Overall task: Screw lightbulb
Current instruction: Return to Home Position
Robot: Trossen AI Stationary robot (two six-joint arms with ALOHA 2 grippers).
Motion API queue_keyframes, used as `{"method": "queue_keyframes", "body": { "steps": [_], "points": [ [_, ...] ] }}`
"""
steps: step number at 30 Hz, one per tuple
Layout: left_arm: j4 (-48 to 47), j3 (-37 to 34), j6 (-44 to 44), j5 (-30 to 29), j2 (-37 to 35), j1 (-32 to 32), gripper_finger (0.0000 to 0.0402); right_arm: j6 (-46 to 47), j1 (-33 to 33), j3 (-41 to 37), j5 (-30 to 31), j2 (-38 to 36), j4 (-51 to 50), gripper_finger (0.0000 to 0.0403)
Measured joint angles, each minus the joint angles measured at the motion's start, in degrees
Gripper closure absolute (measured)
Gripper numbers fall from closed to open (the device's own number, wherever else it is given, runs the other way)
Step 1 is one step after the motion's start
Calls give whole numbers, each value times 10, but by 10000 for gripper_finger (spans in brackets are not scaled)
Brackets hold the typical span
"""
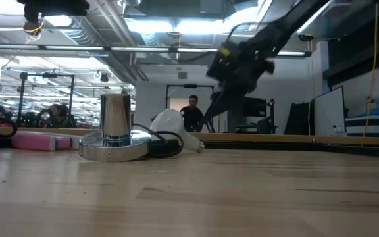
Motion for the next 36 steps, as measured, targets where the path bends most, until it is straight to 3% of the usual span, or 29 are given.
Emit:
{"method": "queue_keyframes", "body": {
  "steps": [5,14,18,22,28,32,36],
  "points": [
    [6,0,48,-13,-4,0,290,-26,-4,0,35,-93,-96,152],
    [4,3,127,-107,-70,0,290,-36,-3,0,81,-298,-187,152],
    [-10,-1,122,-106,-83,1,290,-49,-3,0,149,-388,-233,152],
    [-94,-31,26,-72,-78,2,290,-78,-3,-26,216,-471,-251,152],
    [-111,-150,-247,-46,-59,2,290,-75,-3,-151,223,-588,-218,152],
    [-47,-215,-368,-59,-40,2,290,-25,-3,-256,194,-645,-125,152],
    [82,-264,-379,-62,-10,17,290,30,-3,-357,158,-667,17,152]
  ]
}}
